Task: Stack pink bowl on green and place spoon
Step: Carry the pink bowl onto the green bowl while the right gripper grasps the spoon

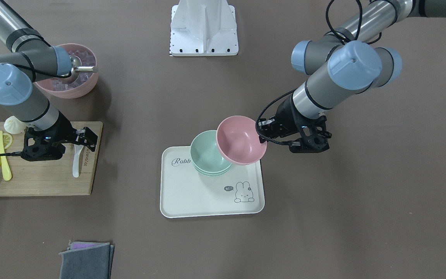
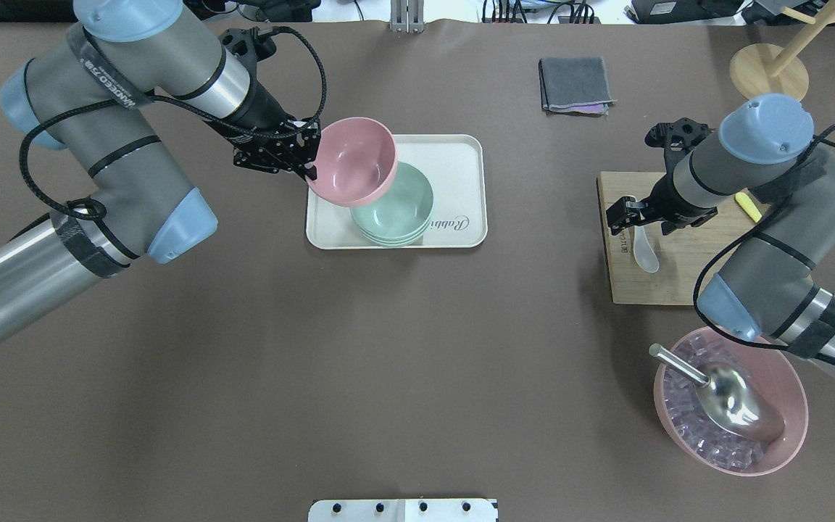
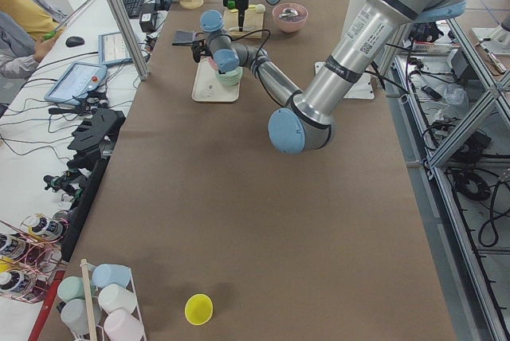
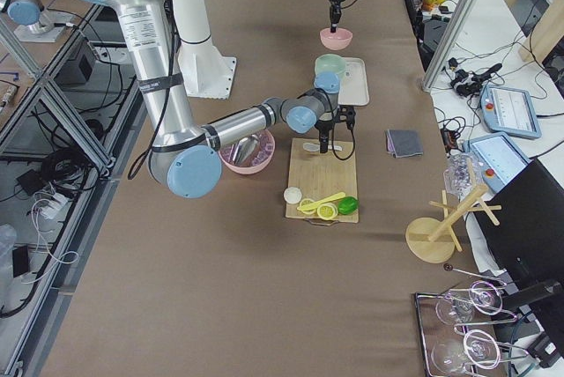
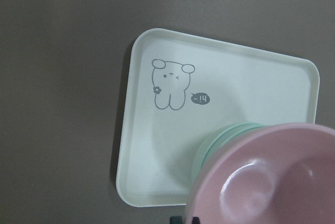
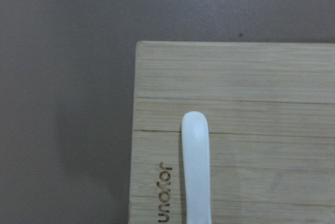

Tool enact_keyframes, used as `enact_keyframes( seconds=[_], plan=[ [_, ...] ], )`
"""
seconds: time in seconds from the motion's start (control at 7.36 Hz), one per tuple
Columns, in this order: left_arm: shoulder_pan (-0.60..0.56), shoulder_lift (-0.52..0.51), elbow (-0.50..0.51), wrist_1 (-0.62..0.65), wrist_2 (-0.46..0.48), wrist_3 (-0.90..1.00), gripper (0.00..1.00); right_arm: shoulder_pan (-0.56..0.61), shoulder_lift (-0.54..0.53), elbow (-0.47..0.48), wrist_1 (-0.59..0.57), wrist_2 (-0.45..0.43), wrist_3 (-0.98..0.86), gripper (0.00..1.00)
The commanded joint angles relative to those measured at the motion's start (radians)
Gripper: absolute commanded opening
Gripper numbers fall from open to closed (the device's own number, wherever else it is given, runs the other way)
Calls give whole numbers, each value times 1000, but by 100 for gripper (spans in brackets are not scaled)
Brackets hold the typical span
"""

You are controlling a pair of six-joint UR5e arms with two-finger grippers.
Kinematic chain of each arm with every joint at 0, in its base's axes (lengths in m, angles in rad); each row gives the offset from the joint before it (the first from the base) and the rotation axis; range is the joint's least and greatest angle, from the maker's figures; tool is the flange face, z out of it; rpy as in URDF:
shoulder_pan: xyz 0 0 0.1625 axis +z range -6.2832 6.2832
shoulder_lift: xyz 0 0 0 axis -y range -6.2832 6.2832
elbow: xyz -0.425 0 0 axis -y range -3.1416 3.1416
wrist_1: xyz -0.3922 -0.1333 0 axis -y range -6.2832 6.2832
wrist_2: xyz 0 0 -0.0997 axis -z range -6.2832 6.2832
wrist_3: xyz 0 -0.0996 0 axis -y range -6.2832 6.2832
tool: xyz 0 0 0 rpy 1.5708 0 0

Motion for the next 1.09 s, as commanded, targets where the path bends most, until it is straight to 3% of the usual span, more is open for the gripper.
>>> enact_keyframes(
  seconds=[0.0, 0.14, 0.27, 0.41, 0.54, 0.68, 0.82, 0.95],
  plan=[
    [41, -50, 39, 1, 62, -20, 0, -4, 6, -19, 3, -3, 3, 72],
    [44, -49, 40, -1, 63, -20, 0, -4, 6, -19, 1, -2, 5, 31],
    [55, -50, 45, -1, 63, -19, 0, -2, 12, -19, 0, -2, 10, 2],
    [55, -52, 45, -6, 63, -19, 0, -2, 12, -17, 0, 0, 10, 0],
    [62, -49, 46, -12, 64, -17, 53, -2, 12, -17, 0, 1, 11, 0],
    [75, -55, 39, -34, 84, -22, 98, -1, 21, -14, -2, 6, 11, 0],
    [95, -50, 40, -74, 107, -23, 98, 12, 47, -10, -6, 12, 22, 0],
    [78, 6, -60, -64, 99, -41, 98, 32, 99, -5, -64, 36, 64, 0]
  ],
)
